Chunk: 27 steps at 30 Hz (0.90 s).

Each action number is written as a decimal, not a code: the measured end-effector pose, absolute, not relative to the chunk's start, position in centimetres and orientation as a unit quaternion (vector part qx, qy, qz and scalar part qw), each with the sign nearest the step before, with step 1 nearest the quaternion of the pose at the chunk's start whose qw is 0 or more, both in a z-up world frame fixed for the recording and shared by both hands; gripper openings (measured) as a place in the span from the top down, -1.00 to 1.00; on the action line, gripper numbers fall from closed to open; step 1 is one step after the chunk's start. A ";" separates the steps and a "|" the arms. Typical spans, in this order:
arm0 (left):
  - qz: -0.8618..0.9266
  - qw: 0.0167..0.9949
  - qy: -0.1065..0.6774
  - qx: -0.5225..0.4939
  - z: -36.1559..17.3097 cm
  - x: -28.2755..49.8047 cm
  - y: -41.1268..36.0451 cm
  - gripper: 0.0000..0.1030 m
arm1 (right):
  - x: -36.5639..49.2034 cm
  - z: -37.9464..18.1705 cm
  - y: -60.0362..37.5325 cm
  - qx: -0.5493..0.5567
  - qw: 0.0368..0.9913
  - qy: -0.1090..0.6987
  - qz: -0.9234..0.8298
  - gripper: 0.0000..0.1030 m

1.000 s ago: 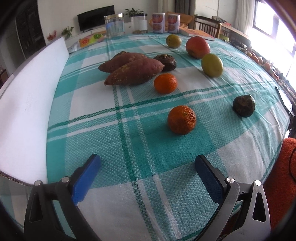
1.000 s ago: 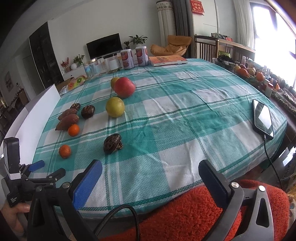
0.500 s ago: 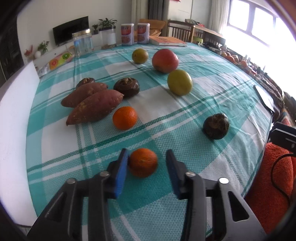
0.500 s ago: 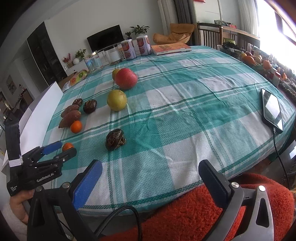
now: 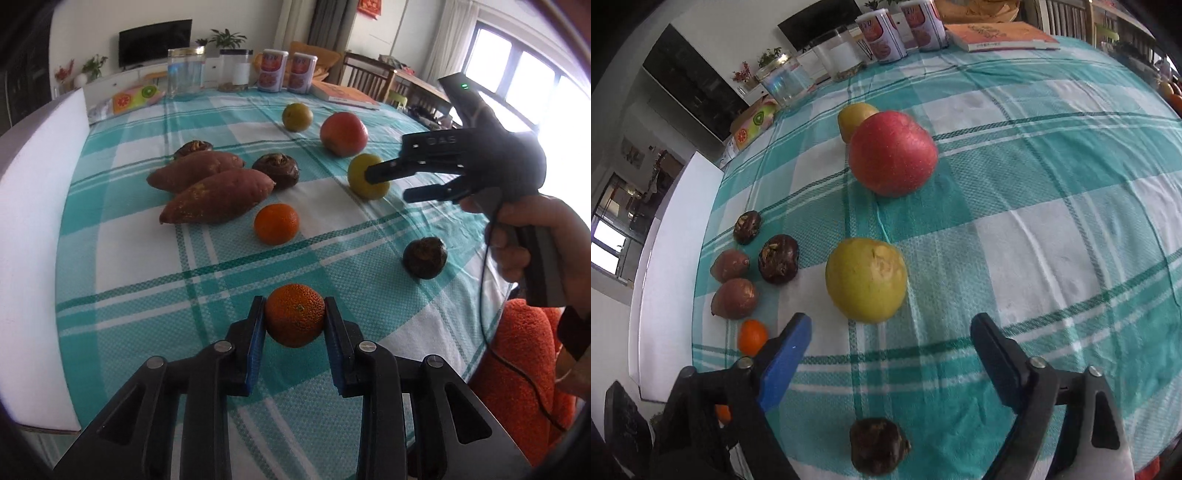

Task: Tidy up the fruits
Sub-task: 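Grasp the yellow pomelo with the right gripper while the left lifts the orange toward the box, then lower both fruits into the white box and open both grippers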

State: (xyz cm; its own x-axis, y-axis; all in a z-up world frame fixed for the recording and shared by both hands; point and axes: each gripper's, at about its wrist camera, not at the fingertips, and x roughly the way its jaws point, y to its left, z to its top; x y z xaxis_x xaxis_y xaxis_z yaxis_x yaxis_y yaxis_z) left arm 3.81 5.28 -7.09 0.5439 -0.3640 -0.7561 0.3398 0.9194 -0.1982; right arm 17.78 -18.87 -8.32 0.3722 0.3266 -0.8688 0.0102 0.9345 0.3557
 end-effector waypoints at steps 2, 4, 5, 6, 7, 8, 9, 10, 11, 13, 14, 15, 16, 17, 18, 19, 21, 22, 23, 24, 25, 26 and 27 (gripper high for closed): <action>-0.203 0.881 0.426 -0.015 -6.0 3.1 5.7 0.41 | 18.7 -8.8 -18.2 0.154 0.812 0.553 0.106 -0.17; -0.208 0.884 0.419 -0.021 -4.8 2.6 6.3 0.41 | 18.8 -8.6 -17.9 0.158 0.815 0.548 0.105 0.03; -0.210 0.885 0.416 -0.026 -4.1 2.5 6.7 0.41 | 18.6 -8.4 -17.9 0.158 0.817 0.545 0.102 0.03; -0.211 0.886 0.413 -0.033 -3.3 2.4 7.2 0.41 | 18.2 -8.0 -18.0 0.159 0.820 0.540 0.103 0.03; -0.212 0.886 0.411 -0.042 -2.2 2.4 8.0 0.41 | 17.7 -7.6 -18.1 0.158 0.822 0.537 0.103 0.03; -0.213 0.886 0.407 -0.054 -1.1 2.4 9.0 0.41 | 17.1 -6.8 -18.1 0.156 0.827 0.530 0.104 0.03; -0.212 0.890 0.399 -0.064 0.2 2.3 10.1 0.41 | 16.5 -5.8 -17.8 0.150 0.833 0.522 0.109 0.03; -0.204 0.896 0.387 -0.069 1.6 2.4 11.6 0.41 | 15.9 -4.6 -17.2 0.142 0.838 0.513 0.119 0.03; -0.188 0.905 0.376 -0.070 2.8 2.4 13.2 0.40 | 15.2 -3.3 -16.5 0.139 0.840 0.506 0.135 0.03; -0.139 0.920 0.360 -0.065 4.6 2.8 16.6 0.40 | 14.2 -0.8 -14.0 0.150 0.836 0.494 0.185 0.03; -0.110 0.926 0.357 -0.063 5.0 3.1 18.5 0.40 | 13.8 0.4 -12.2 0.156 0.831 0.489 0.214 0.03; -0.079 0.928 0.358 -0.059 4.8 3.4 20.3 0.40 | 13.4 1.4 -10.0 0.159 0.824 0.485 0.246 0.03; -0.048 0.927 0.368 -0.056 4.4 3.9 22.0 0.40 | 12.9 2.3 -7.5 0.159 0.815 0.483 0.278 0.03; -0.020 0.924 0.379 -0.056 3.6 4.3 23.6 0.40 | 12.4 3.1 -4.8 0.155 0.805 0.481 0.311 0.03; 0.002 0.920 0.388 -0.056 2.9 4.6 25.0 0.40 | 11.9 3.7 -2.1 0.149 0.793 0.481 0.342 0.03; 0.022 0.915 0.400 -0.050 2.0 5.0 26.1 0.40 | 11.4 4.1 0.8 0.139 0.782 0.482 0.370 0.03; 0.055 0.907 0.416 -0.038 0.5 5.3 27.7 0.39 | 10.5 4.5 6.2 0.106 0.764 0.486 0.411 0.03; 0.068 0.903 0.422 -0.039 -0.1 5.3 28.4 0.39 | 10.0 4.5 8.7 0.079 0.764 0.484 0.421 0.03; 0.076 0.900 0.427 -0.044 -0.5 5.1 28.9 0.37 | 9.6 4.4 10.9 0.050 0.767 0.478 0.425 0.03; 0.082 0.898 0.430 -0.053 -0.8 4.9 29.5 0.35 | 9.3 4.0 12.8 0.024 0.769 0.475 0.427 0.03; 0.088 0.896 0.431 -0.061 -1.1 4.8 30.0 0.32 | 9.2 3.5 14.4 0.004 0.768 0.477 0.428 0.03; 0.094 0.895 0.431 -0.066 -1.3 4.6 30.3 0.20 | 9.1 2.8 15.3 -0.008 0.765 0.482 0.427 0.03; 0.098 0.895 0.430 -0.068 -1.3 4.3 30.5 -0.03 | 9.2 2.1 16.2 -0.016 0.762 0.490 0.423 0.02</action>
State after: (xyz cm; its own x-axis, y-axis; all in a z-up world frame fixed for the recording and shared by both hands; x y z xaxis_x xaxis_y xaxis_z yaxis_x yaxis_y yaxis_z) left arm 4.32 30.52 -1.34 0.6117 0.1167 -0.7824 -0.2339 0.9715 -0.0379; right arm 9.19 16.17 2.13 0.1624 0.6291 -0.7602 -0.6608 0.6415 0.3897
